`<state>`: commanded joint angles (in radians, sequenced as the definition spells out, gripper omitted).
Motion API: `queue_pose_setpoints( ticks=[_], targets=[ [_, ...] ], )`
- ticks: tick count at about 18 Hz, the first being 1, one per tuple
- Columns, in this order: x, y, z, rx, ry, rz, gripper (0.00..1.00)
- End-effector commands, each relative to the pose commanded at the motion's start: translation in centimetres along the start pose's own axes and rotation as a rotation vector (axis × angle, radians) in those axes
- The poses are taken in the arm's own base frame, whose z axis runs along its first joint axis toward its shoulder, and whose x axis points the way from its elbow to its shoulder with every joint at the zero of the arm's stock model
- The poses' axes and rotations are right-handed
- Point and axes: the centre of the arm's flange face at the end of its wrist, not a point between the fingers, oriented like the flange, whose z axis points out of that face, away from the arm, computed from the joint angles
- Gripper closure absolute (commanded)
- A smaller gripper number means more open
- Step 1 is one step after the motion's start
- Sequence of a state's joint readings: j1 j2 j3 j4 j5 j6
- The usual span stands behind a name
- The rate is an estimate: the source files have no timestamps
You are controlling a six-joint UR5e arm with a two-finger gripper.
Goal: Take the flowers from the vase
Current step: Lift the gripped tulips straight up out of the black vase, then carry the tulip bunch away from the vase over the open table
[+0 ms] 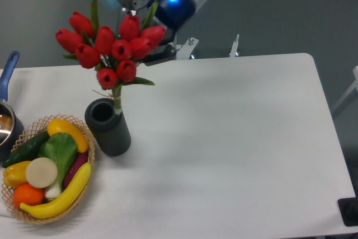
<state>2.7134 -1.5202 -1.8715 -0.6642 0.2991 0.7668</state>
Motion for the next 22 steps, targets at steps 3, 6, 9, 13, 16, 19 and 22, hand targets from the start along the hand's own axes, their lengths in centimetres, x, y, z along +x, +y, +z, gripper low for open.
queue_pose_setpoints(
  ticks=[3, 6, 9, 13, 16, 19, 22],
  targets=[
    [-1.7, -1.0, -1.1, -0.012, -0.047, 0.039, 0.94],
    [-3.7, -2.4, -1.4, -0.047, -0.104, 0.080, 0.84],
    [-6.1, -3.2, -1.7, -0.052, -0.124, 0.083, 0.84],
    [-7.7, -3.4, -2.1, -0.110, -0.186, 0.068, 0.88],
    [-8.3, -2.6, -2.2, -0.167, -0.240, 0.063, 0.94],
    [-10.0, -0.3, -1.3, -0.204, -0.234, 0.081, 0.94],
    [-12.5, 2.8, -0.8, -0.307, -0.279, 0.108, 0.94]
  ],
)
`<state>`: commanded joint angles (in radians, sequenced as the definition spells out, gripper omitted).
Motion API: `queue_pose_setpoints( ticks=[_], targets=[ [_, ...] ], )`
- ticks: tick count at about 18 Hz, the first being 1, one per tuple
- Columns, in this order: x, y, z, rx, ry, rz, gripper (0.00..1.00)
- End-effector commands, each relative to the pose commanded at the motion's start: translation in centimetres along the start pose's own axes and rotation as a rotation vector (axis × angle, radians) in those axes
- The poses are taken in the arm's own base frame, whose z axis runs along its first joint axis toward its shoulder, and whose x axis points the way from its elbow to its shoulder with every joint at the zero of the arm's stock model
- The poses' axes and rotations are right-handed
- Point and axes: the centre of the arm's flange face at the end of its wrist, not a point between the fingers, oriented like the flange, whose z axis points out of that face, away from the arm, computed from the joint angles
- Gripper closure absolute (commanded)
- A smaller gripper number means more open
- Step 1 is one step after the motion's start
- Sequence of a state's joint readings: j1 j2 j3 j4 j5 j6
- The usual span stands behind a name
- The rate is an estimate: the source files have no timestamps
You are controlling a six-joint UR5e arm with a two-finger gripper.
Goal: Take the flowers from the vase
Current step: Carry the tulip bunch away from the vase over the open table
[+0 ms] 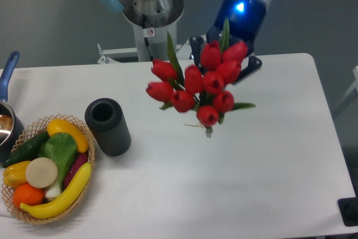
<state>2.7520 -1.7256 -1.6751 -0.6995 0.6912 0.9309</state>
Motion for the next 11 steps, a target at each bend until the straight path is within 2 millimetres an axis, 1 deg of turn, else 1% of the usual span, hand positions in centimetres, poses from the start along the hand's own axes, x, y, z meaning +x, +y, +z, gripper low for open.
queue_pose_setpoints(
  ticks=[1, 2, 4, 7, 11],
  targets=[
    [-0.3, 1.4, 0.6, -0.059, -0.024, 0.008, 0.94],
    [-0.1, 2.7, 1.2, -0.112, -0.039, 0.035, 0.94],
    [-0.1, 5.0, 1.5, -0.240, -0.088, 0.072, 0.94],
    [-0.2, 6.2, 2.2, -0.296, -0.099, 0.068, 0.94],
    [-1.3, 7.8, 3.0, -0.372, -0.121, 0.056, 0.94]
  ],
)
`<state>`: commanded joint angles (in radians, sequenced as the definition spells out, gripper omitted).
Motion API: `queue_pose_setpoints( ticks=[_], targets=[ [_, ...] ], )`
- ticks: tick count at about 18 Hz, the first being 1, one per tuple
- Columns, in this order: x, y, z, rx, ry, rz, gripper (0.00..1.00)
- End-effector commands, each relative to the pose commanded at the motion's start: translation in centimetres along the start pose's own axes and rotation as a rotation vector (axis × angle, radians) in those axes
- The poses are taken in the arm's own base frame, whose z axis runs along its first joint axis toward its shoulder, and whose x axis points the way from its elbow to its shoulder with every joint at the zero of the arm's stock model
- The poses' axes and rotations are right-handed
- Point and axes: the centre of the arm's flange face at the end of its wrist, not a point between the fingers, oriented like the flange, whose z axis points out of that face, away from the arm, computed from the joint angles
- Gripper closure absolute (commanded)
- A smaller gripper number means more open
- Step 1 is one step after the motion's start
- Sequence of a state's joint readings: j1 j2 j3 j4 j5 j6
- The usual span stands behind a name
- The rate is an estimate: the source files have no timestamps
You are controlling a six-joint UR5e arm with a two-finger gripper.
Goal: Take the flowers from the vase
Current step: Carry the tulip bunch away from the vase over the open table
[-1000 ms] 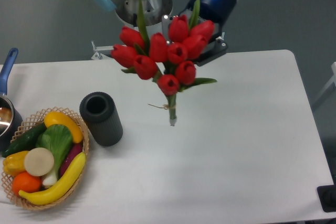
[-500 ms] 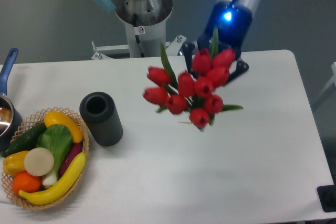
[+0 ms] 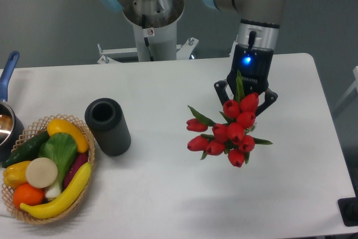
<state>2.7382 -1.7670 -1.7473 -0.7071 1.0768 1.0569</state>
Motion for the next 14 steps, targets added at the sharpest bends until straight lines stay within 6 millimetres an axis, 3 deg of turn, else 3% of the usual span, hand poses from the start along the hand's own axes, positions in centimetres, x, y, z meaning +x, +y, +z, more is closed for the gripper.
queue_pose_setpoints(
  ticks=[3, 7, 11, 14],
  targets=[
    [-0.8, 1.0, 0.8, -0.111, 0.005, 0.011, 0.97],
    [-3.0, 0.7, 0.1, -0.195, 0.058, 0.026, 0.97],
    [-5.2, 1.5, 1.6, -0.410, 0.127, 0.056, 0.97],
    [-5.5, 0.3, 2.7, -0.463, 0.129, 0.086, 0.97]
  ],
)
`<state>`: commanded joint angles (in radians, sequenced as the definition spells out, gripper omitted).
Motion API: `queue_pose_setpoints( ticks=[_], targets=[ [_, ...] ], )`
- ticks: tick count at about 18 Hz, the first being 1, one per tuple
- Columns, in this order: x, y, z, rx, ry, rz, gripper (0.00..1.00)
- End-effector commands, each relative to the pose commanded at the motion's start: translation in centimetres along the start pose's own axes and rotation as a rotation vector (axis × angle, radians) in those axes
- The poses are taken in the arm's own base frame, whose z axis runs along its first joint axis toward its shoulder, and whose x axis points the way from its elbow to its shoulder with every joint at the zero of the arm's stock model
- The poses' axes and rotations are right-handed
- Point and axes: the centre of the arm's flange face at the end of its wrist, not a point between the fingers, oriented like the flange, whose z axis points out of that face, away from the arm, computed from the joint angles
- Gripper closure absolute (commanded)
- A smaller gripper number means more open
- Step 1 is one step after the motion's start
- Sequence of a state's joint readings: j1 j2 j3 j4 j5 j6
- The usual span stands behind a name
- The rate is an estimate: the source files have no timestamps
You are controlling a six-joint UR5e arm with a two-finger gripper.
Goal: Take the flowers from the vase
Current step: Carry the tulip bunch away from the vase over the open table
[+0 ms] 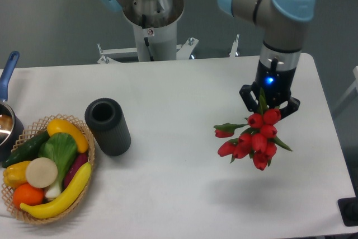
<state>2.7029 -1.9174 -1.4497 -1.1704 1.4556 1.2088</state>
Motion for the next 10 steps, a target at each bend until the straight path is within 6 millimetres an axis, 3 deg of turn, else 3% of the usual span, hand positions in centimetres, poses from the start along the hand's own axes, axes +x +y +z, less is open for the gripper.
queue_pose_setpoints(
  ticks=[10],
  targets=[
    [-1.1, 0.1, -0.1, -0.140, 0.051, 0.059, 0.97]
  ],
)
